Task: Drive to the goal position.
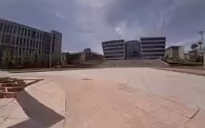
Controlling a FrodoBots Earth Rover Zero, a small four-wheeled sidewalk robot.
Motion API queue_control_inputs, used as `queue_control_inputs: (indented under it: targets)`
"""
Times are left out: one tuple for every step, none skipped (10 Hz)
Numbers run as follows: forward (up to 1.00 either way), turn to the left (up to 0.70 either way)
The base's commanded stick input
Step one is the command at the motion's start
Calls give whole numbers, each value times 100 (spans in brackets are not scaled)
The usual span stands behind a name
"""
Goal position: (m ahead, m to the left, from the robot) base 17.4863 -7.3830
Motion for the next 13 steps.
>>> queue_control_inputs:
  targets:
    - [69,0]
    - [69,0]
    - [69,0]
    - [69,0]
    - [69,0]
    - [69,0]
    - [69,0]
    - [69,-2]
    - [69,-12]
    - [69,-28]
    - [69,-35]
    - [69,-12]
    - [69,0]
